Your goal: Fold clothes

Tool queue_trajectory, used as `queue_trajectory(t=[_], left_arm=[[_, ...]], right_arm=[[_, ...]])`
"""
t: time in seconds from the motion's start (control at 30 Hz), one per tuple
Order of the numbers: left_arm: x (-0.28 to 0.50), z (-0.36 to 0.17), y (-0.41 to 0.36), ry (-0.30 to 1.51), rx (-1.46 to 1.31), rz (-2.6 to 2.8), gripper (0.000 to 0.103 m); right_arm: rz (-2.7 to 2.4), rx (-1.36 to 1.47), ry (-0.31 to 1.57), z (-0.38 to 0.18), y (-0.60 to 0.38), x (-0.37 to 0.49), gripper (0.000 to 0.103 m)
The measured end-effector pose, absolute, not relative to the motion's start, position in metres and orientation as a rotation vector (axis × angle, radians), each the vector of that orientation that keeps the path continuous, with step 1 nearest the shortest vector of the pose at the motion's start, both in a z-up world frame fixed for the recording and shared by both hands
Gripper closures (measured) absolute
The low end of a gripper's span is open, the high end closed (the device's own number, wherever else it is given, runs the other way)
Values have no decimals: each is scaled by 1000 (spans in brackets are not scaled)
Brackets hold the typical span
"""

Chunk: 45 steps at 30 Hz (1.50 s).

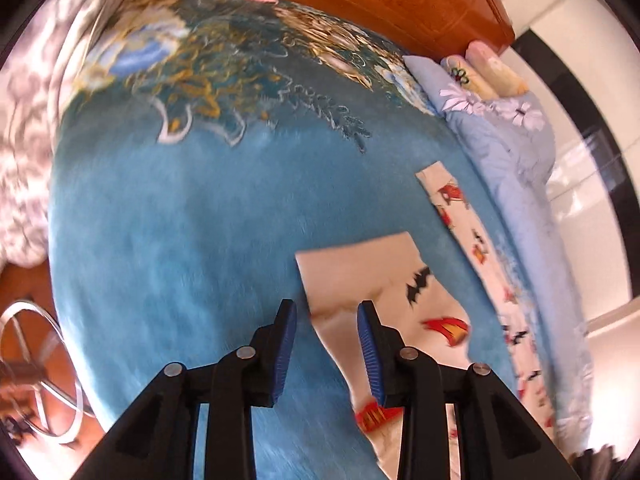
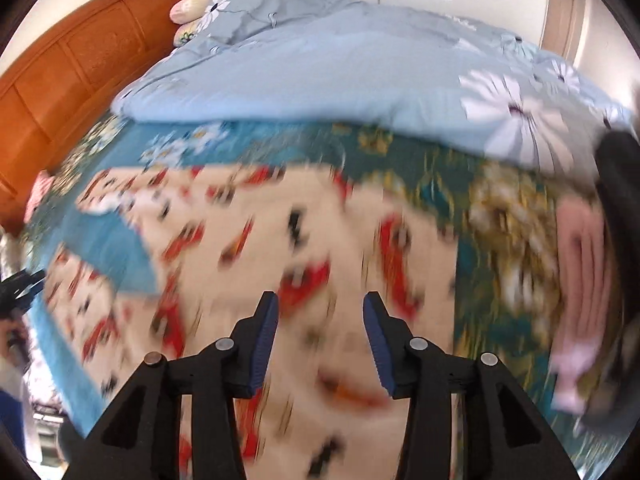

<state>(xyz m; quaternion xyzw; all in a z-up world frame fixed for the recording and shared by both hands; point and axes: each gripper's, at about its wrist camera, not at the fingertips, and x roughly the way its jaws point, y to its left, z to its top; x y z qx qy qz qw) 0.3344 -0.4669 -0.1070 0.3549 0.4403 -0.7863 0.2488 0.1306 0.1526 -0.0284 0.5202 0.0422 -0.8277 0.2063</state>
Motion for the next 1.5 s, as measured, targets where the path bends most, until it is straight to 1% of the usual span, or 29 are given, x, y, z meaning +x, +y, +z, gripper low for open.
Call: queue_trajectory(t=[0.17, 0.27, 0.37, 0.43, 0.53, 0.57, 0.63, 0.7, 0.73, 0.77, 0.8, 0.83, 0.9, 1.07, 1.2, 1.3, 1.4, 1.5], left_arm=[[339, -114, -457, 1326, 938, -2159, 68], [339, -119, -458, 1386, 920, -2157, 68], [343, -123, -462, 1467, 873, -2139, 68], [346, -127, -465, 1523, 834, -2121, 71], [349, -130, -467, 1580, 787, -2098, 71], [349, -130, -467, 1574, 786, -2093, 73], [347, -129, -467, 1550, 805, -2078, 86], [346, -129, -468, 1543, 820, -2064, 93], [346, -128, -470, 1543, 825, -2058, 97], [347, -128, -471, 1543, 827, -2052, 100], [348, -126, -472, 1538, 824, -2051, 101], [349, -122, -473, 1529, 815, -2056, 101], [352, -113, -476, 1506, 799, -2072, 101], [361, -87, -484, 1441, 761, -2119, 101], [368, -66, -489, 1388, 730, -2154, 101], [373, -54, -495, 1359, 713, -2165, 101], [368, -53, -498, 1364, 715, -2144, 101], [353, -40, -502, 1358, 692, -2152, 101]], right_arm=[[-2235, 1575, -56, -52, 185, 191, 58], [-2271, 1649, -201, -64, 217, 217, 58], [-2273, 1689, -512, -79, 255, 232, 58], [-2243, 1696, -730, -92, 276, 233, 58], [-2212, 1656, -971, -108, 296, 227, 58], [-2200, 1631, -1031, -111, 300, 224, 58], [-2175, 1566, -1132, -114, 304, 220, 55], [-2150, 1515, -1195, -116, 304, 216, 57], [-2140, 1506, -1215, -117, 303, 215, 59], [-2126, 1501, -1231, -118, 301, 213, 69], [-2112, 1503, -1236, -119, 298, 212, 75], [-2099, 1509, -1235, -120, 294, 211, 88], [-2100, 1500, -1208, -117, 284, 211, 99], [-2156, 1336, -1189, -77, 285, 215, 102], [-2152, 1253, -1190, -49, 292, 226, 102], [-2126, 1291, -1164, -48, 288, 233, 102], [-2123, 1297, -1085, -41, 278, 229, 102], [-2126, 1260, -1026, -27, 265, 212, 102]])
